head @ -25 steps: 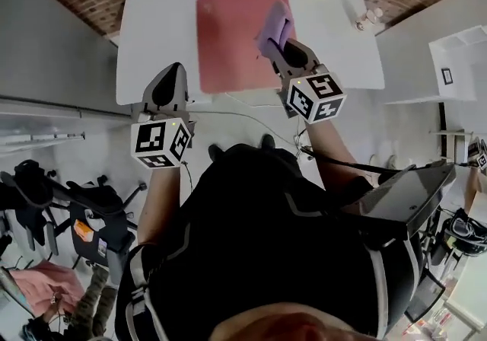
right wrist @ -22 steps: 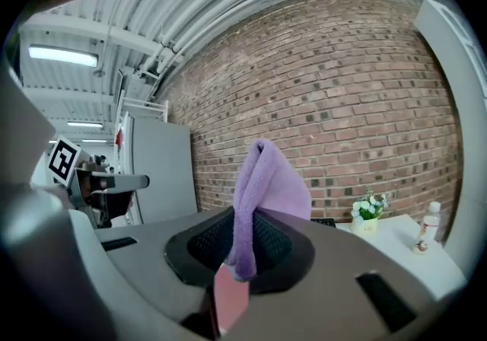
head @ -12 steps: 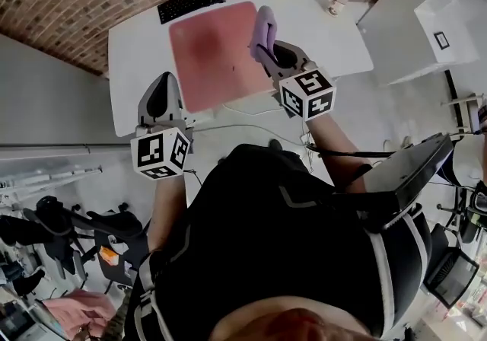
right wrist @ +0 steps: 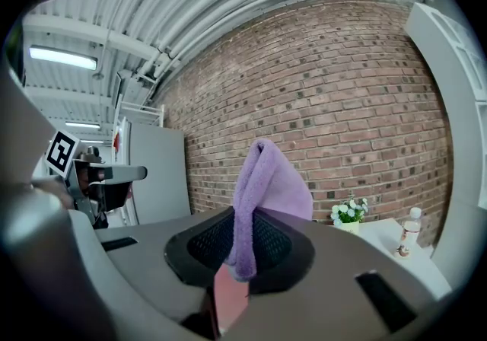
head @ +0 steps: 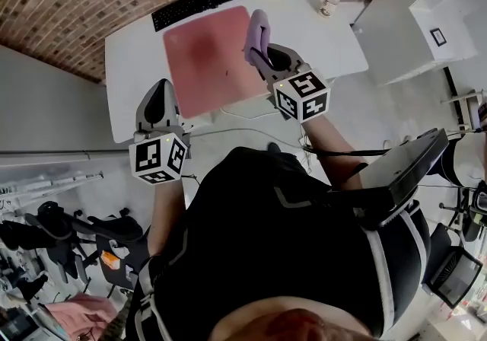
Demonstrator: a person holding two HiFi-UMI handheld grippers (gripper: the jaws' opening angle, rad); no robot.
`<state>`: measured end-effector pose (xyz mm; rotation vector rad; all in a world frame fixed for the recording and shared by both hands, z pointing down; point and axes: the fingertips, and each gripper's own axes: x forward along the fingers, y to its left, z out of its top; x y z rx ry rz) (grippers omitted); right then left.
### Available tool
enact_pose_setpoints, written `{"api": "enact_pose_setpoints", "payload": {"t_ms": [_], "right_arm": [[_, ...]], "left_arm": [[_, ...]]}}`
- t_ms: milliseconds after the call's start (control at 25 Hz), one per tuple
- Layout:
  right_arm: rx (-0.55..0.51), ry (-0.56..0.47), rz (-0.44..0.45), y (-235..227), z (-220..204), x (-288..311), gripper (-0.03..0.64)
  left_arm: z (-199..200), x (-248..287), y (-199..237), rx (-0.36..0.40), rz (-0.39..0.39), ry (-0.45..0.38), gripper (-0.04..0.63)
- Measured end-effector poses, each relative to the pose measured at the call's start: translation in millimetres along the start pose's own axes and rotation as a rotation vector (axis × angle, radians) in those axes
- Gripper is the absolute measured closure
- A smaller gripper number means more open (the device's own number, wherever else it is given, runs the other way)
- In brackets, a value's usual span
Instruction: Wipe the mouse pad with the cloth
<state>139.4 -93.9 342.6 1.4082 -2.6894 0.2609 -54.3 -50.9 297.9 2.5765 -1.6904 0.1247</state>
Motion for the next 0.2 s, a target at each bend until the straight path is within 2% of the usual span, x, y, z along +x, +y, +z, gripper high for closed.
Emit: {"api": "enact_pose_setpoints", "payload": {"t_ms": [200], "right_arm": [[-0.005,-0.009,-0.008,-1.2,3.6,-6.1,0.561]], "left_arm": [[3.9,-5.5,-5.3,0.013,-0.005,-0.005,0.592]]}}
